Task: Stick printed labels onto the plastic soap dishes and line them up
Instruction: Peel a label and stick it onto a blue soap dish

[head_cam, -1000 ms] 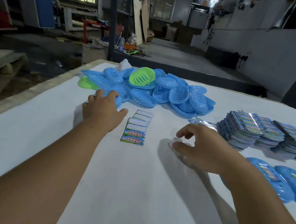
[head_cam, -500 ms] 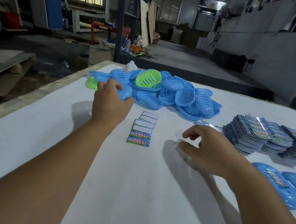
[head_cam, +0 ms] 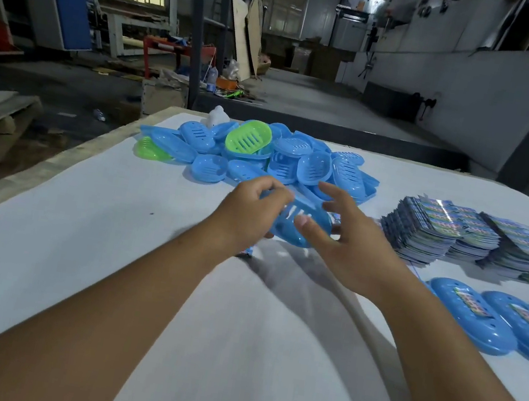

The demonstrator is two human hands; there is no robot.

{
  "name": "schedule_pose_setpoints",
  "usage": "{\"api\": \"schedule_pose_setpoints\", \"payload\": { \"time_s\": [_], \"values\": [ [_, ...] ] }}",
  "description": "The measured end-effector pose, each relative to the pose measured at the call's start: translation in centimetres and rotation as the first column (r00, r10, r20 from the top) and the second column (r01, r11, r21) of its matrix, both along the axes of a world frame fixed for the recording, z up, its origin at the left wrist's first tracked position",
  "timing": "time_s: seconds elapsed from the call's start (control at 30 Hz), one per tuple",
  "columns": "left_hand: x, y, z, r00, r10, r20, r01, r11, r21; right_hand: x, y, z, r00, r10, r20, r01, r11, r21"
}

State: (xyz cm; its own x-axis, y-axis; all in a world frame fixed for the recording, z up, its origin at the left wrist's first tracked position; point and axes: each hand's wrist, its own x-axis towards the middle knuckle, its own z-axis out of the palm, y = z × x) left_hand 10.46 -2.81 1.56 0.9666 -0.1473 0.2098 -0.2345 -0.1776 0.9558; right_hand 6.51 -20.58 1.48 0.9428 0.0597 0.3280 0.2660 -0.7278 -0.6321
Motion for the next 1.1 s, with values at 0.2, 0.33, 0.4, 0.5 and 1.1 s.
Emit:
{"api": "schedule_pose_setpoints", "payload": {
  "time_s": [0.2,0.33,0.4,0.5,1.1],
  "values": [
    [-0.7,0.0,-0.6,0.99,-0.141,0.019,0.138,0.982,0.127,-0.1,-0.4,0.4,0.976,0.114,-0.183,-0.126,0.99,-0.056],
    [-0.5,0.7,-0.2,0.98,-0.198,-0.03,0.2,0.972,0.121,-0.3,-0.8,0.5,0.978,0.104,-0.183,-0.13,0.982,-0.136],
    [-0.1,1.3,0.4,0.991,-0.132,-0.001,0.129,0.97,0.207,-0.3,-1.0,0.5,0.978,0.083,-0.189,-0.119,0.975,-0.188],
    [0.9,2.7,1.0,0.981,0.169,0.096,-0.194,0.833,0.518,-0.2,-1.2,0.3,0.975,0.05,-0.219,-0.092,0.978,-0.186],
    [1.1,4.1,-0.1,0.95,0.193,-0.247,-0.12,0.952,0.281,-0.1,-0.9,-0.1,0.98,0.042,-0.197,-0.094,0.96,-0.265]
  ]
}}
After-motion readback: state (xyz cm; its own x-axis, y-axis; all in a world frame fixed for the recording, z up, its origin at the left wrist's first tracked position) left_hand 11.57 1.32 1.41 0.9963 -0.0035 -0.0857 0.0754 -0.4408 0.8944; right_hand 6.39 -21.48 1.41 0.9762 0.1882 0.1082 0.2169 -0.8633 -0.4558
